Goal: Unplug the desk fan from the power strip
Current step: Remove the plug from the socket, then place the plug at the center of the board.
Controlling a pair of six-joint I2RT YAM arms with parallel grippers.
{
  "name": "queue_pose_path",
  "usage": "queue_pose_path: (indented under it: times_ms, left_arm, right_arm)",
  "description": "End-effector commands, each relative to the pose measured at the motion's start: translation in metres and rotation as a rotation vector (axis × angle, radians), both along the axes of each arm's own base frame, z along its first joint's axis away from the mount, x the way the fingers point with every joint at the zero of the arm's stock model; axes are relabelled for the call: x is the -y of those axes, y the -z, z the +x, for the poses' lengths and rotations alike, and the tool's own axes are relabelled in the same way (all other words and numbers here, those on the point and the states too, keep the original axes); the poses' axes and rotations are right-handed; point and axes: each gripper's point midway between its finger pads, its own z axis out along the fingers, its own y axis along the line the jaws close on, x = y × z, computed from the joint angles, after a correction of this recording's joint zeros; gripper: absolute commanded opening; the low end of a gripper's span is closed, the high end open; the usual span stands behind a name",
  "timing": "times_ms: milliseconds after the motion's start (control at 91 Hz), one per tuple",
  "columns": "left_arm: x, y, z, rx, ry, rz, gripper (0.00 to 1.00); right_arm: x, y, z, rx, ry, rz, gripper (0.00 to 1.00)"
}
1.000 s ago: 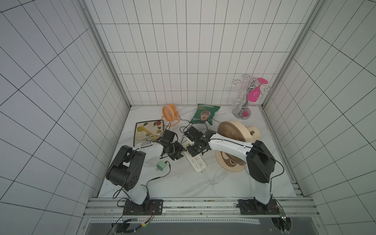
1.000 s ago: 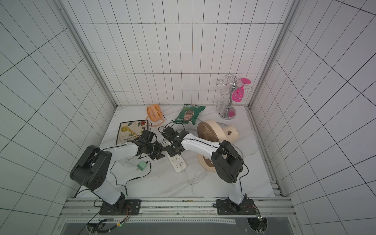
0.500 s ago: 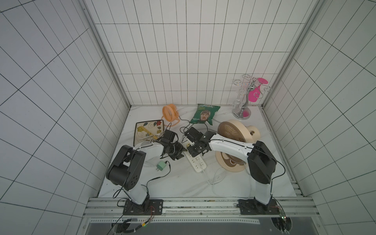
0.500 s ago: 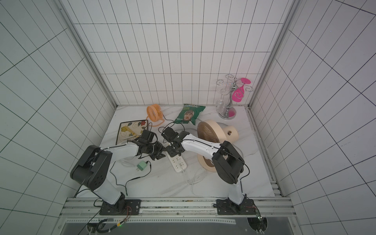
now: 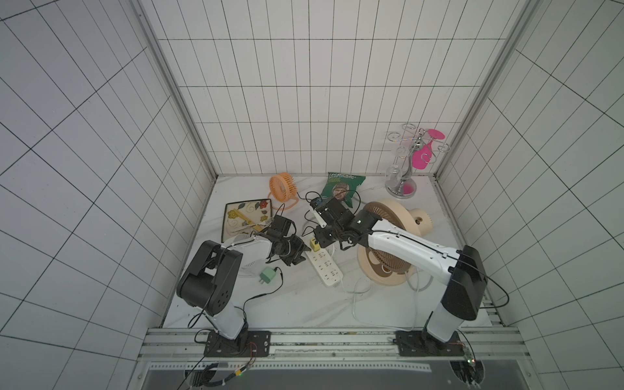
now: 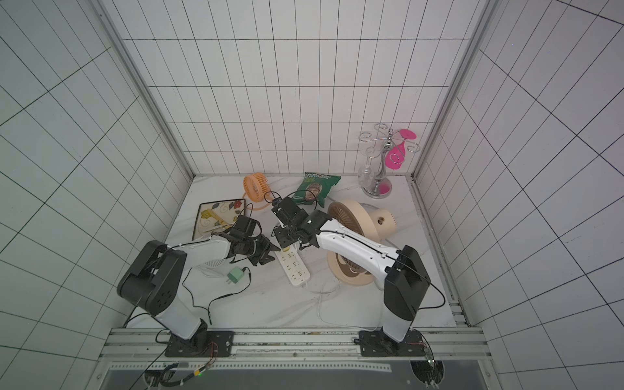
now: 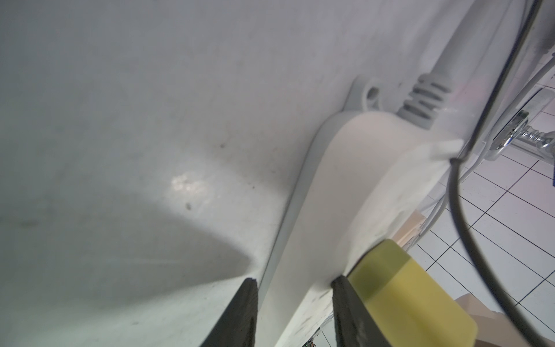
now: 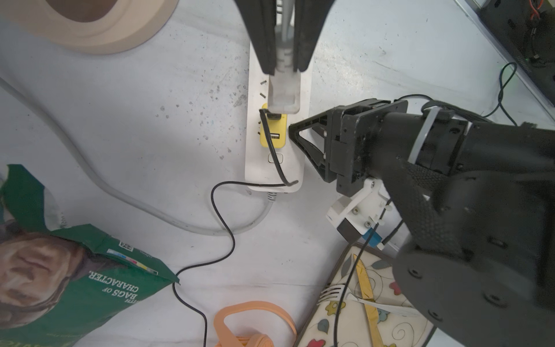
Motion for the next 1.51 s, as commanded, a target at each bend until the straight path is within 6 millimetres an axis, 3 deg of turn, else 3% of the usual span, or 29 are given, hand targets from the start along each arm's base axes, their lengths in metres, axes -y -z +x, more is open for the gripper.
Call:
queue_pose_path:
  times_ms: [0, 231, 330, 682, 792, 880, 979, 1078, 1209, 1352, 1495]
  left_arm:
    - [-0.065, 0.075, -0.082, -0.344, -0.044, 0.346, 0.44]
    - [-0.059, 0.064, -0.069, -0.293, -0.027, 0.341, 0.46]
    - [-0.057, 0.063, -0.067, -0.282, -0.023, 0.334, 0.46]
    - [-0.043, 0.057, -0.05, -0.208, -0.012, 0.271, 0.5]
    - [-0.041, 0.052, -0.043, -0.181, -0.012, 0.261, 0.5]
    - [-0.039, 0.051, -0.041, -0.168, -0.004, 0.253, 0.51]
    - [-0.038, 0.053, -0.04, -0.165, 0.002, 0.248, 0.51]
    - [-0.036, 0.055, -0.041, -0.169, 0.007, 0.24, 0.51]
    - [-0.034, 0.049, -0.036, -0.143, 0.01, 0.229, 0.51]
    - [-0.031, 0.039, -0.026, -0.09, 0.018, 0.218, 0.53]
    - [-0.029, 0.023, -0.015, -0.028, 0.013, 0.209, 0.54]
  right_arm:
    - [0.039, -0.002, -0.005, -0.009, 0.085, -0.048, 0.0]
    - [0.126, 0.04, -0.026, -0.06, 0.218, -0.282, 0.0]
    - [0.148, 0.06, -0.03, -0.08, 0.252, -0.373, 0.0]
    - [0.143, 0.114, -0.028, -0.135, 0.264, -0.452, 0.0]
    - [0.134, 0.12, -0.025, -0.136, 0.254, -0.437, 0.09]
    - [0.128, 0.122, -0.024, -0.145, 0.234, -0.437, 0.29]
    - [0.121, 0.12, -0.028, -0.156, 0.199, -0.419, 0.46]
    - [0.118, 0.109, -0.033, -0.149, 0.178, -0.382, 0.56]
    - [0.116, 0.075, -0.031, -0.092, 0.172, -0.296, 0.66]
    - [0.095, 0.034, -0.024, -0.003, 0.109, -0.152, 0.77]
    - [0.077, 0.016, -0.014, 0.021, 0.1, -0.061, 0.8]
